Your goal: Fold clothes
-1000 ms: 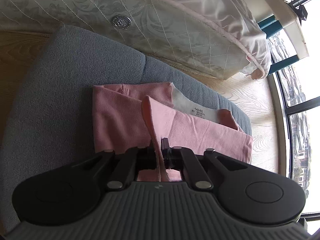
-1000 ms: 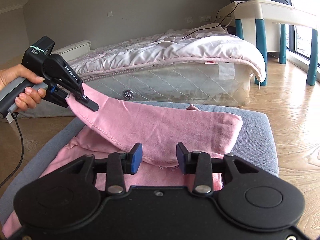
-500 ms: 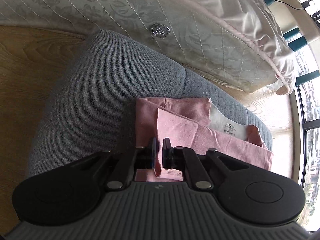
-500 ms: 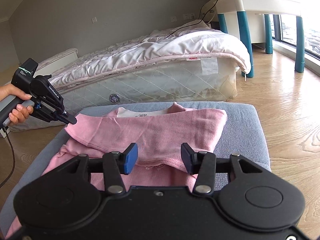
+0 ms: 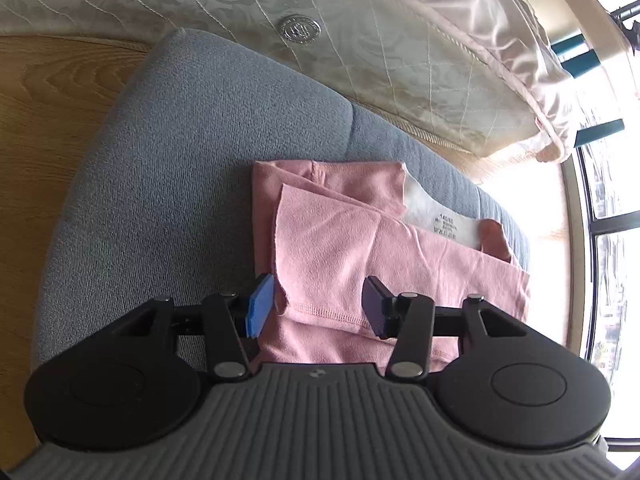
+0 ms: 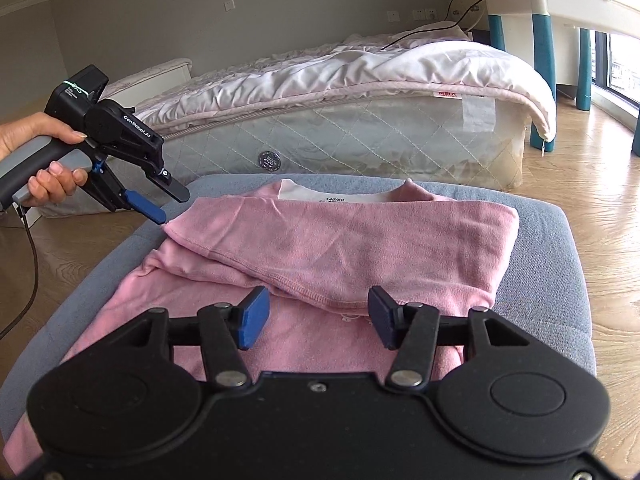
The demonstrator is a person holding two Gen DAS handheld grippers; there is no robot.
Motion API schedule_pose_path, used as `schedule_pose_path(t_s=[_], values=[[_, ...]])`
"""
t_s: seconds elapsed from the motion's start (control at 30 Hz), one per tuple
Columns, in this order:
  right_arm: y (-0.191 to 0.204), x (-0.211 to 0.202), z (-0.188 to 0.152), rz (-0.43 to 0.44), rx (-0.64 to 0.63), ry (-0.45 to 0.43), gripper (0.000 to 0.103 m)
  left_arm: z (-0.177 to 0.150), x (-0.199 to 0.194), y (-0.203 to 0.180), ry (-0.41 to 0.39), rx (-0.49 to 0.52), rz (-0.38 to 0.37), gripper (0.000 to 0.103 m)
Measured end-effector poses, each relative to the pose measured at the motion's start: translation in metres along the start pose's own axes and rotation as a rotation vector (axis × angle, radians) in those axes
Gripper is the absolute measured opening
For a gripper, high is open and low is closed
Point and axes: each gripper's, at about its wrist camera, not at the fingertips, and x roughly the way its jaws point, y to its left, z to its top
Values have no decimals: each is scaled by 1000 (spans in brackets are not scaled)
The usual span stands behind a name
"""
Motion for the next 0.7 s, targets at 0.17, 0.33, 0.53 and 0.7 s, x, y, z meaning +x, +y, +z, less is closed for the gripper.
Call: schedule_pose_path(t_s=[0.17, 0.33, 0.53, 0.7], values=[[-5, 6, -3, -75, 10, 47, 47, -13, 14, -22, 75, 199, 22, 13], [-17, 1, -4, -94, 45, 69, 30, -12, 13, -16, 71, 183, 28, 9], [-40, 7, -9, -73, 285, 76, 43, -10, 3, -4, 58, 129, 37, 9], [-65, 1, -15, -45, 535, -26, 39, -12, 7, -1, 85, 148, 77, 9]])
